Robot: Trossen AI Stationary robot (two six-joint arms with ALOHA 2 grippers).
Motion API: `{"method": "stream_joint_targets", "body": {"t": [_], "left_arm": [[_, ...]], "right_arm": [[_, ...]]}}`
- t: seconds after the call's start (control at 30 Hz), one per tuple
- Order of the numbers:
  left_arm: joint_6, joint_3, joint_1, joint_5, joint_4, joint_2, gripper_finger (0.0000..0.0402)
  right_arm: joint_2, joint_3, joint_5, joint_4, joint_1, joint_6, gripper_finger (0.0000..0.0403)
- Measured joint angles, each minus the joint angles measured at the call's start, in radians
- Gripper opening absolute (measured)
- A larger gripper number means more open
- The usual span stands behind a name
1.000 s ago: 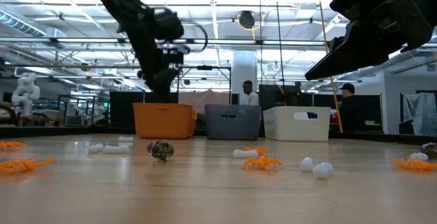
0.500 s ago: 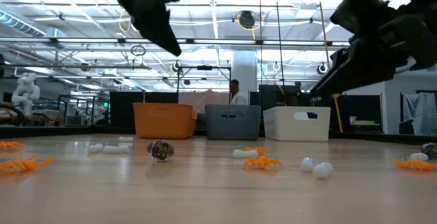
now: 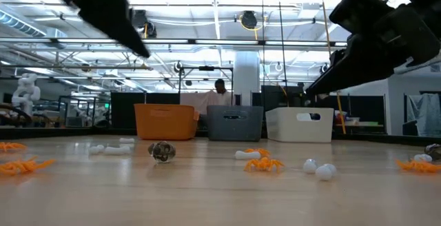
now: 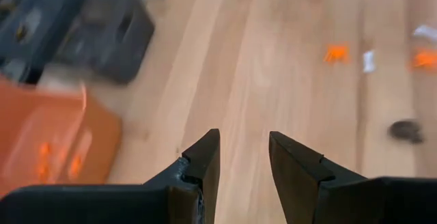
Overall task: Sort Halloween decoration
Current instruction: Put the white bone toy into the white bin
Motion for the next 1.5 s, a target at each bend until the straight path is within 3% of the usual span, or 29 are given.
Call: {"method": "stream_joint_targets", "body": {"t": [0.23, 0.53, 1.0, 1.23, 1.37, 1.5], "left_arm": [[-0.207, -0.148, -0.052, -0.087, 0.074, 0.0, 0.0123], [-0.21, -0.345, -0.067, -0.151, 0.38, 0.0, 0.0123], [-0.239, -0.525, -0.066, -0.28, 0.466, 0.0, 0.0123], [-0.281, -0.632, -0.051, -0.319, 0.648, 0.0, 0.0123], [-0.305, -0.678, -0.002, -0.298, 0.717, 0.0, 0.0123], [-0.18, -0.712, 0.035, -0.251, 0.846, 0.0, 0.0123]], "right_arm": [[0.008, 0.0, 0.0, 0.003, 0.01, 0.009, 0.0137], [0.011, 0.0, 0.0, 0.013, 0.028, 0.027, 0.0137], [0.011, 0.0, 0.003, 0.013, 0.027, -0.003, 0.0137], [0.011, 0.0, 0.005, 0.012, 0.026, -0.01, 0.0137], [0.011, 0.0, 0.007, 0.012, 0.026, -0.014, 0.0137], [0.011, 0.0, 0.008, 0.013, 0.026, -0.014, 0.0137]]}}
